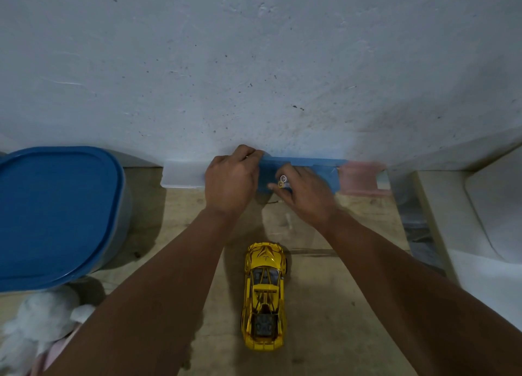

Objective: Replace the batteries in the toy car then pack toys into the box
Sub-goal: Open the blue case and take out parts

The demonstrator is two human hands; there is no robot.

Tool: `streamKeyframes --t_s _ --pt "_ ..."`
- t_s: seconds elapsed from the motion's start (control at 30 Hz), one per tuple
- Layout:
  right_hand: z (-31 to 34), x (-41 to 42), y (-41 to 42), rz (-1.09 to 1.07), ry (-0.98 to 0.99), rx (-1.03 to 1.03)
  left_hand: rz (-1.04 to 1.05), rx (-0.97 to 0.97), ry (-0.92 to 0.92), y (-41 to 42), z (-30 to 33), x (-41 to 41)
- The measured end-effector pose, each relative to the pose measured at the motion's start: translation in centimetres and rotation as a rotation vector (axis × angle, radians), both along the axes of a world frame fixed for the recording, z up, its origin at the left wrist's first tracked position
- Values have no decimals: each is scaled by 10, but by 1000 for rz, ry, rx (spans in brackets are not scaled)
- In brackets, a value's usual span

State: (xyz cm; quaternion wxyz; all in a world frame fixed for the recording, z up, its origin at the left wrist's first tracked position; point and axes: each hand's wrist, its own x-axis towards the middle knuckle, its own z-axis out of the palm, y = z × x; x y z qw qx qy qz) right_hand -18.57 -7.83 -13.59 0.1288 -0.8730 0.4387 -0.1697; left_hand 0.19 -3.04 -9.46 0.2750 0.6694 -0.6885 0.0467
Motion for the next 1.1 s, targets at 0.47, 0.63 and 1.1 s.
streamKeyframes --t_s 0.47,0.63,1.1 --pt "21 -41 18 31 166 -110 26 69 -4 2 5 -8" --pt "6 -49 37 -72 263 5 -11 57 -20 4 0 -3" --pt "9 -61 55 -65 200 -171 -178 271 -188 23 -5 -1"
